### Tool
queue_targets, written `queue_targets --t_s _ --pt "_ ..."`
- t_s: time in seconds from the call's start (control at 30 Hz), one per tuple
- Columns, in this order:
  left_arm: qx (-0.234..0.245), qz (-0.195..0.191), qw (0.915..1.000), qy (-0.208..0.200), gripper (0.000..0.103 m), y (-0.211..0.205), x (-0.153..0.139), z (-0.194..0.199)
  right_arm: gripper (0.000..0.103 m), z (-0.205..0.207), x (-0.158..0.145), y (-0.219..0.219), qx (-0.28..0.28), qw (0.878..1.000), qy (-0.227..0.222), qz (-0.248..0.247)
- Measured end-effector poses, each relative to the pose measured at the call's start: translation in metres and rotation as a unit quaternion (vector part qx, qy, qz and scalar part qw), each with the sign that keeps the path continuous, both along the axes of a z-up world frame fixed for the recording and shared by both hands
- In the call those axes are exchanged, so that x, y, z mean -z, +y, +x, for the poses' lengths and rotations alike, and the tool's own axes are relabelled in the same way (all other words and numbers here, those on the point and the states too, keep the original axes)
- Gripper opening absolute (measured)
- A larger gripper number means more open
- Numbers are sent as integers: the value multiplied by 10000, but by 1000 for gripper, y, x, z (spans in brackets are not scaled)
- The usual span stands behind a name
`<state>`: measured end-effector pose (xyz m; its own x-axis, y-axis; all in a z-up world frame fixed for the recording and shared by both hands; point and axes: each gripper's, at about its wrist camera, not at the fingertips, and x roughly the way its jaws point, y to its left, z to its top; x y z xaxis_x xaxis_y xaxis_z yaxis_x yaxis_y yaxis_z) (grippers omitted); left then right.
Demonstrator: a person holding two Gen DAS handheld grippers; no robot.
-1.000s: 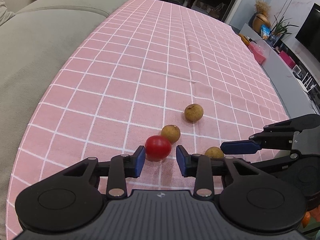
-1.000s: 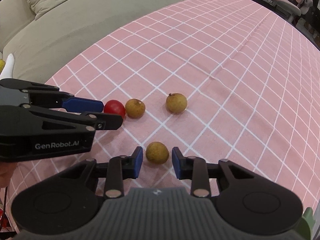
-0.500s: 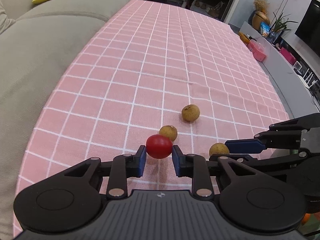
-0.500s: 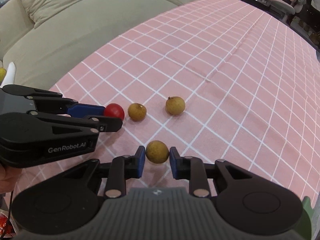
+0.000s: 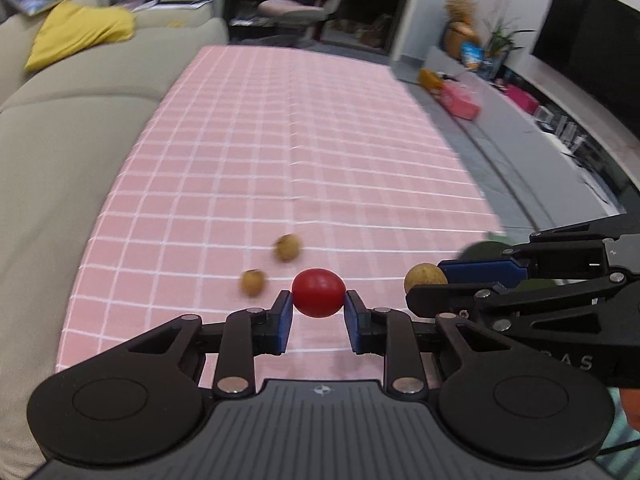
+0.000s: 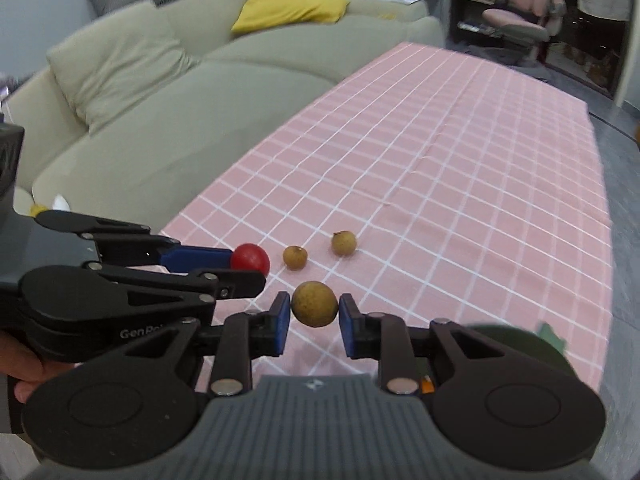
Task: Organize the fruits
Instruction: 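Carry the tomato and the longan over the green colander with both grippers, then open the left gripper over the colander while the right gripper releases its longan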
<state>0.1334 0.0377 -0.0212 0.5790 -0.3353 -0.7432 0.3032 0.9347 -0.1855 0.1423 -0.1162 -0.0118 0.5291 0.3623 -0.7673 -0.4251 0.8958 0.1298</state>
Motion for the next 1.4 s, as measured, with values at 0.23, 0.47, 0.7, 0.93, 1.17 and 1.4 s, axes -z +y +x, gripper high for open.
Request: queue_targets --t_s 0.23,0.47,0.7,0.93,1.17,1.4 --pt "752 -210 9968 -150 31 -44 -23 -25 22 -44 -23 -59 573 9982 -151 97" --pt "1334 -321 9904 163 31 -81 -15 -27 22 -67 -15 -108 1058 9944 -42 -66" --pt "1675 18 9852 365 31 -111 10 -20 22 -61 10 -123 1070 9940 203 -132" --pt "1929 361 9791 538 31 -128 28 -8 22 -40 38 -119 825 9954 349 -344" --pt "2029 451 9758 687 31 -132 42 -4 22 -25 56 -123 728 9953 490 -402" --pt "1966 534 9757 808 31 -135 49 0 23 -20 65 -124 745 9948 569 -398"
